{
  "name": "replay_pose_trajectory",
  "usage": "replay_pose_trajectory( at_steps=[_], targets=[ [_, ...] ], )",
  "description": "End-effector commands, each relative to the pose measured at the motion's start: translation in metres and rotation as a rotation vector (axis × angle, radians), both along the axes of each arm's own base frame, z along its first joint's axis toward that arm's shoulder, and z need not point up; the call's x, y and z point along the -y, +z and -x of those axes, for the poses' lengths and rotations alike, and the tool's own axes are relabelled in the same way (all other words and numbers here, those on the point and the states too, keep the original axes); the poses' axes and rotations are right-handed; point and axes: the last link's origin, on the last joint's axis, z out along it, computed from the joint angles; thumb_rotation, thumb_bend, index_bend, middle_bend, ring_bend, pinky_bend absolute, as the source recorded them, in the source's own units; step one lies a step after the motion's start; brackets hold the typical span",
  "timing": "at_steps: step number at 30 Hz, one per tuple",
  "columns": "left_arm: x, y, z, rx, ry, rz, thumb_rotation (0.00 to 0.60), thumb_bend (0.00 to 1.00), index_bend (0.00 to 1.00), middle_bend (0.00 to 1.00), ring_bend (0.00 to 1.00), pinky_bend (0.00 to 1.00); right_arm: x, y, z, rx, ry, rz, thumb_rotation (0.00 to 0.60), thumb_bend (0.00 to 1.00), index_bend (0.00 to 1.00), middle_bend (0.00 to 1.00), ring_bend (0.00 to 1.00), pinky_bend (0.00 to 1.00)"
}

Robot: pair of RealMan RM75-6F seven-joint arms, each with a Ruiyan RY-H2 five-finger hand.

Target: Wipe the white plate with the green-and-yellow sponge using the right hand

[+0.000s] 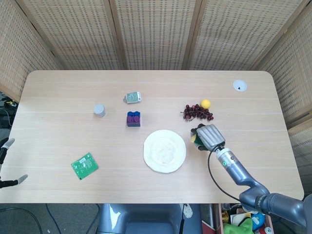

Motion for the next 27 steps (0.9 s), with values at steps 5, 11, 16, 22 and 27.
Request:
replay_pose_trajectory(
  at_steps=[5, 11, 16, 22, 27],
  targets=[
    [0.001, -0.001, -0.001, -0.005, 0.000, -0.005, 0.600, 0.00, 0.00, 0.00, 0.00, 0.00, -0.007, -0.016, 0.019, -0.068, -0.017, 0.002, 0.600, 0.45, 0.50, 0.53, 0.33, 0.63],
    [0.000, 0.000, 0.000, -0.007, 0.004, -0.005, 0.600, 0.00, 0.00, 0.00, 0.00, 0.00, -0.008, -0.027, 0.023, -0.099, -0.025, -0.018, 0.600, 0.45, 0.50, 0.52, 0.33, 0.63],
    [0.000, 0.000, 0.001, -0.004, 0.007, -0.006, 0.600, 0.00, 0.00, 0.00, 0.00, 0.00, -0.008, -0.030, 0.026, -0.132, -0.037, -0.024, 0.600, 0.34, 0.32, 0.25, 0.15, 0.36],
    [0.000, 0.000, 0.001, -0.004, 0.005, -0.002, 0.600, 0.00, 0.00, 0.00, 0.00, 0.00, -0.011, -0.023, 0.017, -0.099, -0.109, -0.029, 0.600, 0.11, 0.00, 0.00, 0.00, 0.05],
    [0.002, 0.000, 0.000, -0.004, -0.001, -0.006, 0.600, 0.00, 0.00, 0.00, 0.00, 0.00, -0.027, 0.008, 0.002, 0.025, -0.101, 0.014, 0.600, 0.08, 0.00, 0.00, 0.00, 0.01]
  ],
)
